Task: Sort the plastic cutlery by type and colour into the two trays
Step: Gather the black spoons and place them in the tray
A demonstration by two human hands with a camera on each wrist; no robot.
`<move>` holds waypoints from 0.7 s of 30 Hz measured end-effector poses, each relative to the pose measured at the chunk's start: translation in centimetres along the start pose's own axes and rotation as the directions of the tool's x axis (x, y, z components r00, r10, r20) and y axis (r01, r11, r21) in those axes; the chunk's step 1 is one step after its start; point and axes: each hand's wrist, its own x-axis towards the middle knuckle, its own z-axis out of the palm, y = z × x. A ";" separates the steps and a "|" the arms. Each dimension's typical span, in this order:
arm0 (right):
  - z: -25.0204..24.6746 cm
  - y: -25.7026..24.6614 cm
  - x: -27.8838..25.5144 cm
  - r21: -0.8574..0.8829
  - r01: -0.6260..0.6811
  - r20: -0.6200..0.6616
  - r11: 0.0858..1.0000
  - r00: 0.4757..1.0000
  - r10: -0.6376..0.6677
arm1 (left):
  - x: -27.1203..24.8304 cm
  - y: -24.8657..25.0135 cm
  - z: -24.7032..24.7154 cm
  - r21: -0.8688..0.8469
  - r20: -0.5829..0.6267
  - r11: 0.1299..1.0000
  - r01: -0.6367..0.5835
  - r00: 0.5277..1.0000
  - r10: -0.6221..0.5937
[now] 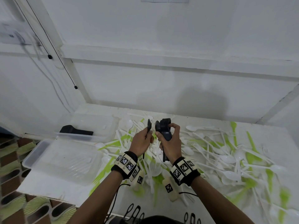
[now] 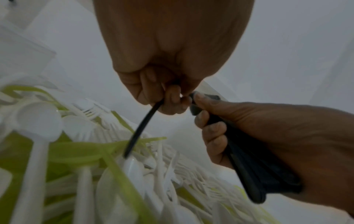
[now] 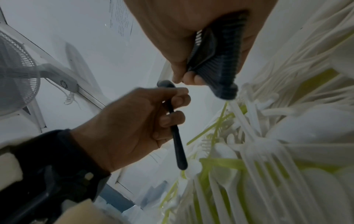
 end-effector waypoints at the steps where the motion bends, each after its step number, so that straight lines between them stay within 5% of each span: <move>1: 0.0 0.2 -0.1 -0.028 0.008 0.007 1.000 1.000 -0.008 | -0.2 0.3 0.3 -0.033 0.037 0.999 0.040 0.999 -0.039; 4: 0.1 1.2 -0.3 -0.079 0.014 -0.007 0.997 1.000 -0.015 | -0.3 1.6 0.6 -0.302 0.126 0.924 0.237 0.970 -0.208; 12: 0.1 1.4 -0.4 -0.074 -0.020 -0.014 0.997 1.000 0.019 | -0.9 1.4 0.5 -0.215 0.044 0.976 0.033 0.999 -0.024; 15: -0.3 0.6 -0.4 -0.002 -0.046 -0.016 0.999 0.999 0.046 | -0.3 0.1 0.4 -0.098 -0.084 0.994 -0.046 0.996 0.038; 21: -0.5 0.1 0.0 0.034 -0.059 -0.086 0.998 0.994 0.062 | -0.2 0.6 -0.2 -0.299 -0.077 0.953 -0.036 0.997 0.014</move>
